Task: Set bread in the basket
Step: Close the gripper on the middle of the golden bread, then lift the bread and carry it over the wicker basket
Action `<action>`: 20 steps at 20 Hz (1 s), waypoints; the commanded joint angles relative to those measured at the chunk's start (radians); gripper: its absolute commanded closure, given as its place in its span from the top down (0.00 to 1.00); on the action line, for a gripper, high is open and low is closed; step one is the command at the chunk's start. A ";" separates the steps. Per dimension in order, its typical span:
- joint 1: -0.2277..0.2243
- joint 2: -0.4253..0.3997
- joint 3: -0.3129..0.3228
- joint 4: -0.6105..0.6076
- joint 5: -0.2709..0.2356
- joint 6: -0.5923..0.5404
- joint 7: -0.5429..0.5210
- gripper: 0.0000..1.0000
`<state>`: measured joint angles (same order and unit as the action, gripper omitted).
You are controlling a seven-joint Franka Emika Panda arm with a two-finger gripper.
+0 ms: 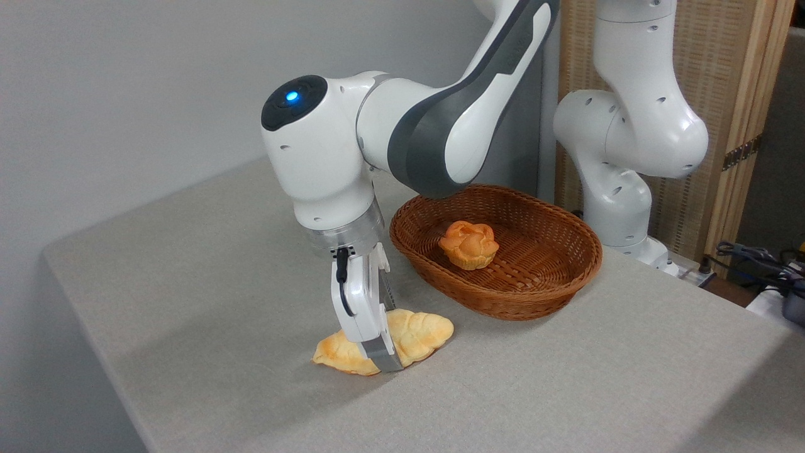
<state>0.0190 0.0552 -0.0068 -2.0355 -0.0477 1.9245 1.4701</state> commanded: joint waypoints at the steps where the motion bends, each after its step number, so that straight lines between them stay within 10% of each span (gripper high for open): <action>1: -0.002 -0.003 0.005 -0.011 -0.003 0.028 0.021 0.43; 20: -0.005 -0.096 0.005 0.023 -0.058 -0.053 0.016 0.43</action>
<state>0.0187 0.0131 -0.0068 -2.0250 -0.0577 1.9197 1.4705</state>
